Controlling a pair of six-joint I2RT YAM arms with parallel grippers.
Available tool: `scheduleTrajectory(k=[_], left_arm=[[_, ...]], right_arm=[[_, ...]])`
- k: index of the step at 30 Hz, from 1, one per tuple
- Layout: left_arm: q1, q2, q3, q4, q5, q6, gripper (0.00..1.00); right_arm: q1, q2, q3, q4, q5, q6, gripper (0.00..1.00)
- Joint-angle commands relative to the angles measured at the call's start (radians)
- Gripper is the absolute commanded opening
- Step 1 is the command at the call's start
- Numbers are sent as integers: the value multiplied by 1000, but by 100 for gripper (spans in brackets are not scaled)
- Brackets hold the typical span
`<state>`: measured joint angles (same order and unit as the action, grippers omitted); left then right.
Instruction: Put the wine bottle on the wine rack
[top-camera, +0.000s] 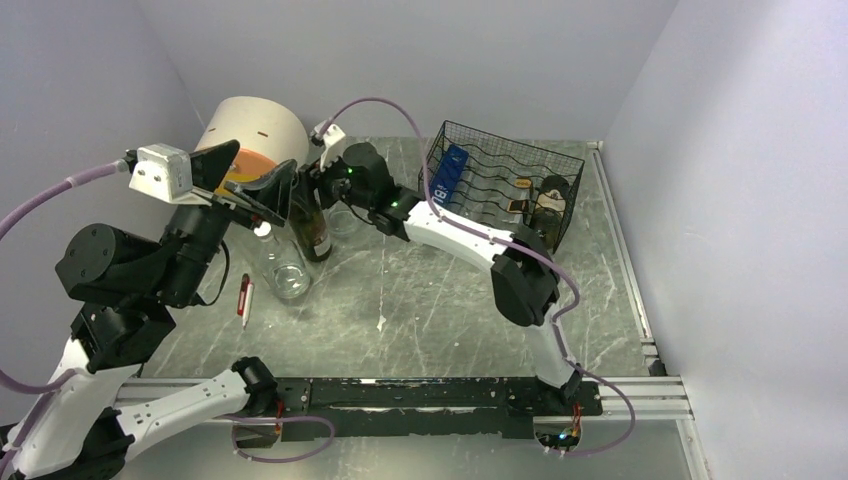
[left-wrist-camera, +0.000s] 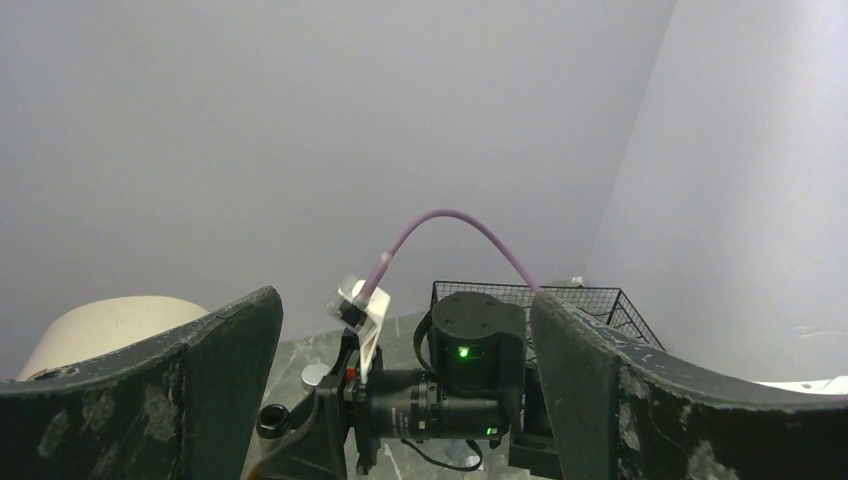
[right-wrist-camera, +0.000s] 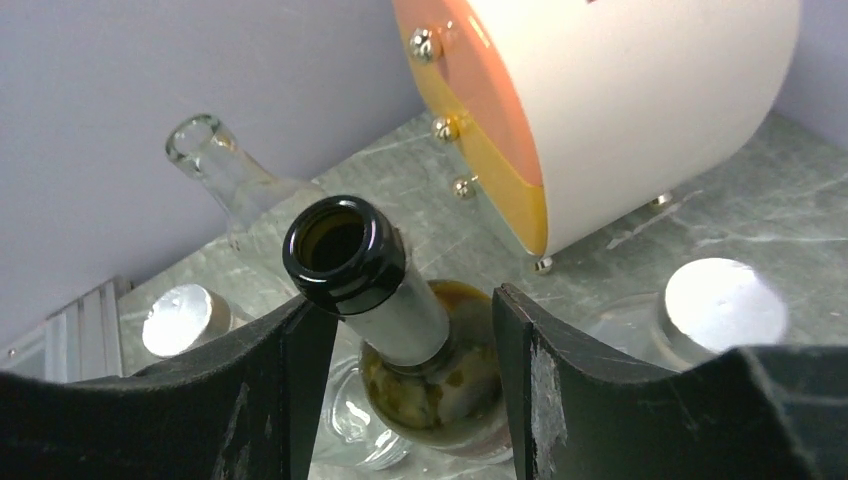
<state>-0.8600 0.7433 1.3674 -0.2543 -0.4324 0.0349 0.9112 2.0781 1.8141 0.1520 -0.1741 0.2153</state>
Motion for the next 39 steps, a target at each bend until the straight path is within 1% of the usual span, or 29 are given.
scheduleTrajectory(k=[1,4,8,11,13,15,18,22,27,30,37,39], left_arm=[[2,-1,-10,-15,-35,26,98],[2,2,-12,-20,-40,28,98],[2,2,-24,-22,-46,27,98],[3,0,-29,-33,-53,21,98],[3,-6,-39,-32,-55,19,98],[2,-15,-54,-23,-58,17,98],[2,-29,-74,-14,-67,9,98],[3,-37,-97,-18,-81,-8,98],[3,-47,-126,-33,-83,-38,98],[2,-61,-157,-36,-91,-56,98],[3,-110,-275,-30,-58,-118,98],[3,-125,-339,-7,-13,-124,98]], right_arm=[[12,41,58,52,-40,-61,61],[15,70,85,68,-29,-74,60],[19,98,107,89,-17,-109,54],[30,98,104,97,2,-141,42],[40,86,92,103,19,-160,27],[51,64,71,112,47,-178,16],[63,11,10,147,82,-195,9],[76,-100,-111,213,131,-217,6],[82,-238,-243,230,166,-229,6],[81,-341,-356,239,177,-223,6],[82,-620,-590,196,252,-171,5],[81,-696,-644,171,285,-144,5]])
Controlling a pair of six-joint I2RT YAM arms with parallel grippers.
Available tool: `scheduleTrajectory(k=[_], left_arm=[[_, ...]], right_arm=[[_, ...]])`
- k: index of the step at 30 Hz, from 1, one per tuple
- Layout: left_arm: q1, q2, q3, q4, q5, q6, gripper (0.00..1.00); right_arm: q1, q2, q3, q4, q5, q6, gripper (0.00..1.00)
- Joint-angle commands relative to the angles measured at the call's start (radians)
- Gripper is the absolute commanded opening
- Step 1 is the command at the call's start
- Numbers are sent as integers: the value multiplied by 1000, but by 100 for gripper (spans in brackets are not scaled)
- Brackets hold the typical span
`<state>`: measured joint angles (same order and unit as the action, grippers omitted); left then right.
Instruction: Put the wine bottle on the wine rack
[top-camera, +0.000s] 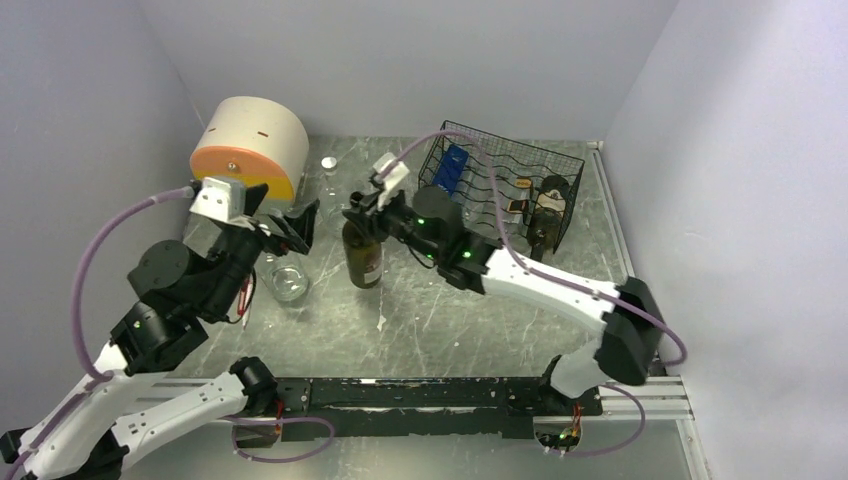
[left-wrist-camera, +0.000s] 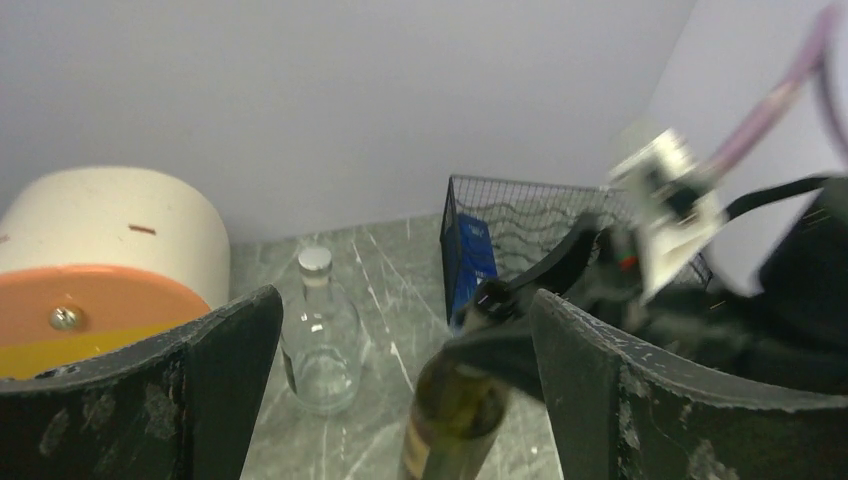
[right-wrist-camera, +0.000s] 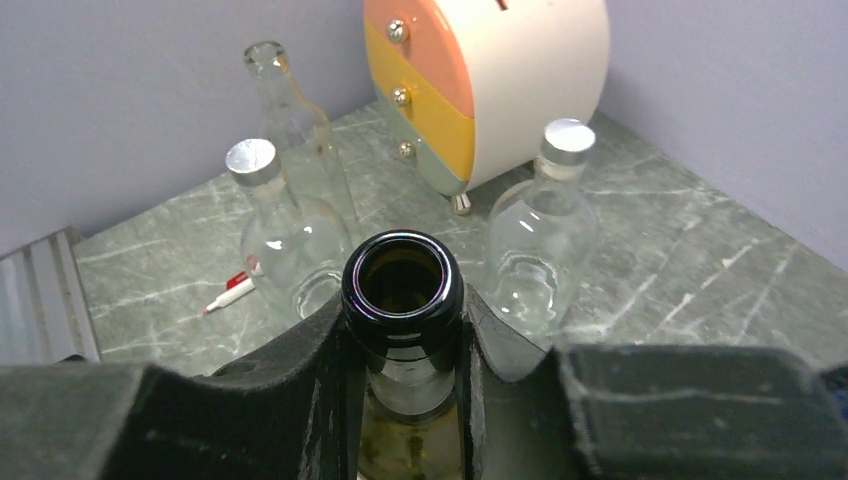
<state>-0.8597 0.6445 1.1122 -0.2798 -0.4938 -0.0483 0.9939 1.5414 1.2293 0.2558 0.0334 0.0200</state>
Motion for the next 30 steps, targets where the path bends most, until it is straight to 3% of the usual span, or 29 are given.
scheduleTrajectory(k=[1,7,14,17,21,30], left_arm=[[2,-34,-134,34,67,-46,98],[2,-38,-390,206,283,-38,98],[2,50,-682,666,627,9,98],[1,144,-705,790,730,5,98],[2,244,-683,842,723,-14,98],[1,293,-732,1010,822,-39,98]], right_arm=[[0,-198,-82,55,93,63,5],[0,-386,-185,-27,210,117,5],[0,-486,-194,-139,281,195,5],[-1,-510,-191,-149,251,212,5],[0,-533,-188,-145,189,222,5],[-1,-587,-209,-155,32,206,7]])
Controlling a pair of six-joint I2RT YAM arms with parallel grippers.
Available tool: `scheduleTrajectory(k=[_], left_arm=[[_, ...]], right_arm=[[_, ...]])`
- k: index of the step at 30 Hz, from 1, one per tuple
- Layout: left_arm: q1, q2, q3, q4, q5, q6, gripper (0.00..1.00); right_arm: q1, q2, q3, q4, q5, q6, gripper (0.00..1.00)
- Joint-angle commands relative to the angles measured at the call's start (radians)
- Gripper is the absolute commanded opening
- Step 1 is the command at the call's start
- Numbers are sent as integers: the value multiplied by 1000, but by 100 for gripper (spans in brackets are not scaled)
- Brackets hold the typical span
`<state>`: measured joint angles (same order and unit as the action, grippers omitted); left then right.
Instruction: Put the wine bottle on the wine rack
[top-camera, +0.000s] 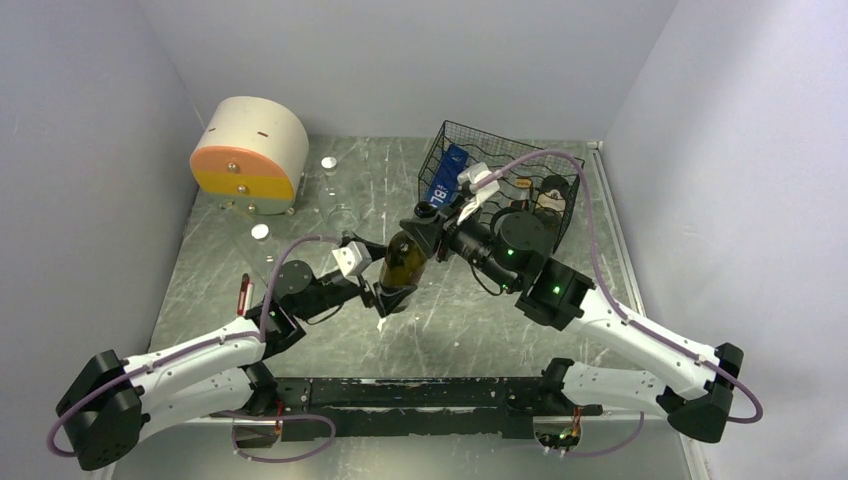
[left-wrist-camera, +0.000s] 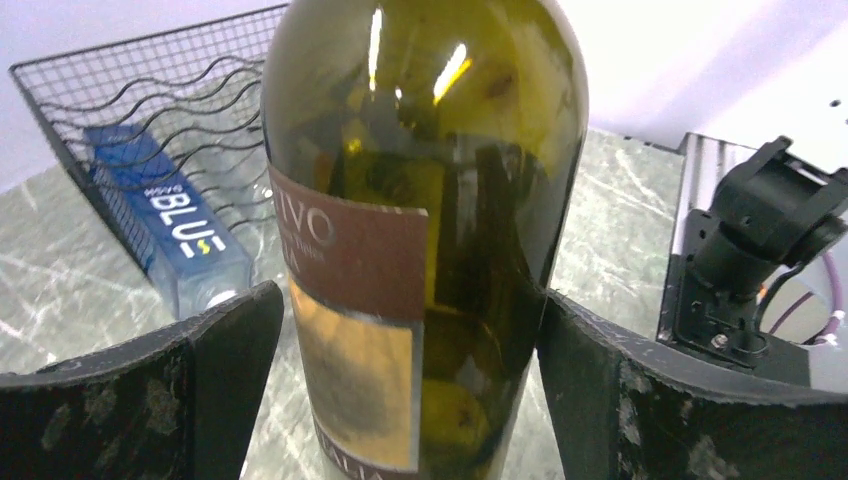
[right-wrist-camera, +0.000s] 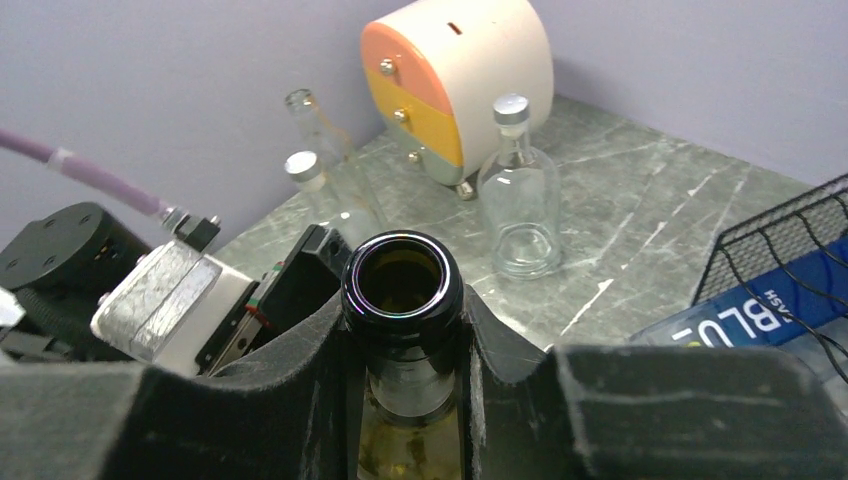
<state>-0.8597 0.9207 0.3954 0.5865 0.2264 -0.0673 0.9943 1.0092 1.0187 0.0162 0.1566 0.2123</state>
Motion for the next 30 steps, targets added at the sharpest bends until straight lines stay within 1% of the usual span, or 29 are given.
scheduleTrajectory(k=[1,4,7,11,13,16,17,18,19,20,21,23,25,27,30], left_arm=[[2,20,-15,149,113,-23,98],[1,29,-13,168,137,-23,98],[2,28,-5,155,177,-9,97],[2,29,7,136,249,5,89],[2,35,4,149,275,-4,82],[2,50,6,161,294,-9,50],[2,52,8,164,293,-6,36],[2,55,12,162,296,0,17],[2,54,21,151,298,16,8],[2,53,31,137,299,35,7],[2,53,40,123,300,57,7],[2,48,55,96,290,107,7],[2,51,61,73,269,168,7],[2,60,67,44,226,233,7],[2,87,81,24,223,416,7]], right_arm=[[-1,-60,-2,86,-103,17,7],[0,-73,-9,92,-136,23,8],[-1,-84,-11,101,-183,24,9],[-1,-91,-11,94,-215,21,11],[-1,-93,-7,84,-219,20,11],[0,-93,3,60,-222,24,13],[-1,-93,7,49,-224,22,17],[-1,-90,14,29,-228,13,26],[-1,-88,27,-7,-233,1,35],[-1,-84,41,-52,-233,-9,44],[-1,-77,58,-103,-218,-20,51],[-1,-59,98,-219,-168,-27,59],[-2,-44,141,-332,-137,-23,62],[-1,-34,179,-423,-106,0,63],[0,-37,215,-514,-57,43,63]])
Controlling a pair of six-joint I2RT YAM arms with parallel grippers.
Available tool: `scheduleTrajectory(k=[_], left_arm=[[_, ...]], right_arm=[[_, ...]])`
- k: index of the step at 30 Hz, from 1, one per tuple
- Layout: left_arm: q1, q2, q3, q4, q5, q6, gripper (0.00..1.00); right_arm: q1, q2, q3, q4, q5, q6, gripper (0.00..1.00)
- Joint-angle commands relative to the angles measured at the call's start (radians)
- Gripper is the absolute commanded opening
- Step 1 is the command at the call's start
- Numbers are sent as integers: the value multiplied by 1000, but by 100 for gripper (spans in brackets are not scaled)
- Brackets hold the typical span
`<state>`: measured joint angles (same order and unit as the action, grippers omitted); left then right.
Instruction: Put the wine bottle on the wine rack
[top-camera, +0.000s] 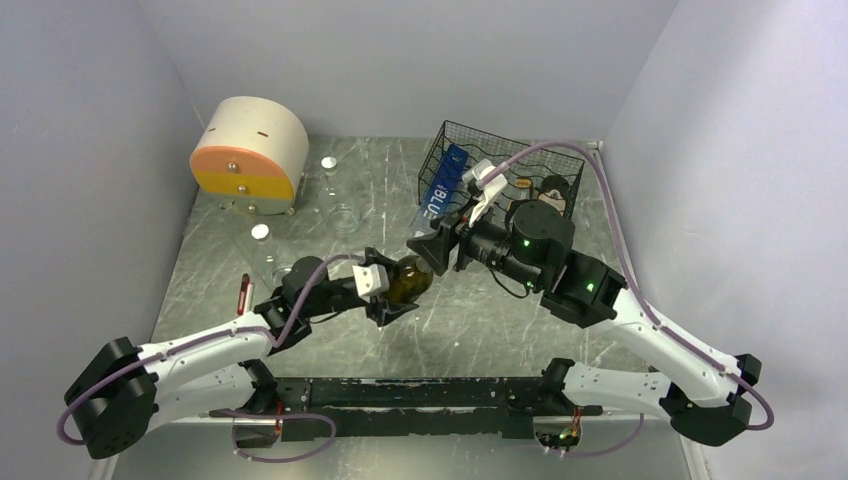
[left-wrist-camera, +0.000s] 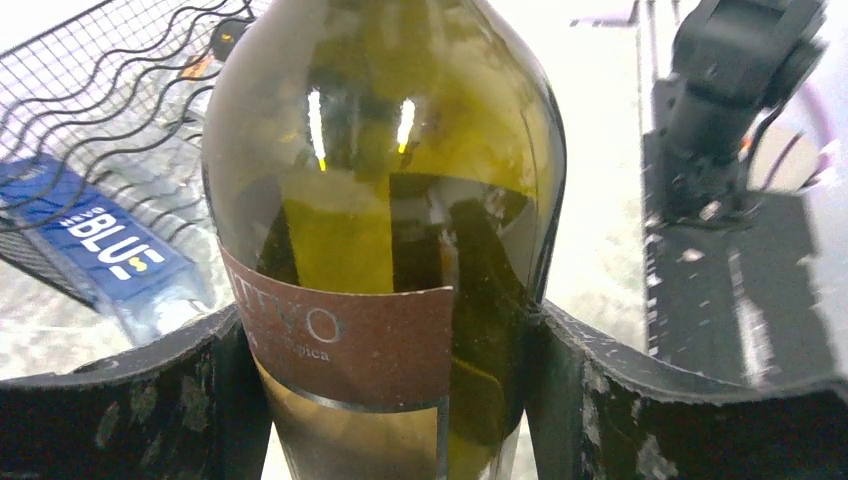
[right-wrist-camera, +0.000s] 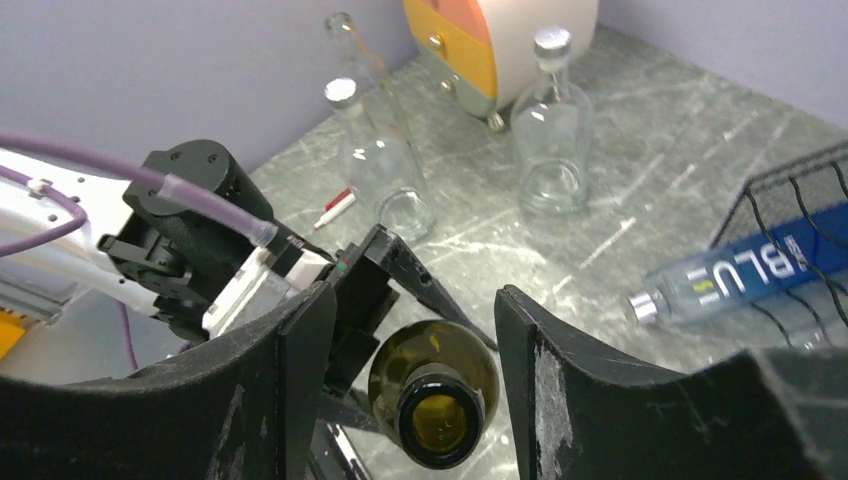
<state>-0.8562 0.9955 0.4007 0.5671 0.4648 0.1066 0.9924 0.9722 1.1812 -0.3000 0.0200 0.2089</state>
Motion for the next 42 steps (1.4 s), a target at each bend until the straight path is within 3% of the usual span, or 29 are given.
scheduleTrajectory(k=[1,7,10,15,18,29,33,42], left_arm=[[-2,23,83,32,5,325,7],[-1,90,170,-143,-13,808,7],[-3,121,239,-256,-49,941,7],[-3,161,185,-26,-150,1065,7],[-3,180,179,8,-181,1180,7],[-4,255,249,87,-252,1420,7],[-2,292,299,48,-249,1505,7],[-1,283,337,18,-187,1529,7]], right_arm=[[0,-5,60,-221,93,58,63],[2,-37,107,-412,119,119,63],[1,-80,77,-515,69,139,63],[2,-109,23,-564,113,205,63],[2,-93,10,-577,144,217,64],[1,66,24,-639,372,248,62],[0,101,32,-606,377,226,60],[1,124,-35,-528,307,202,57]])
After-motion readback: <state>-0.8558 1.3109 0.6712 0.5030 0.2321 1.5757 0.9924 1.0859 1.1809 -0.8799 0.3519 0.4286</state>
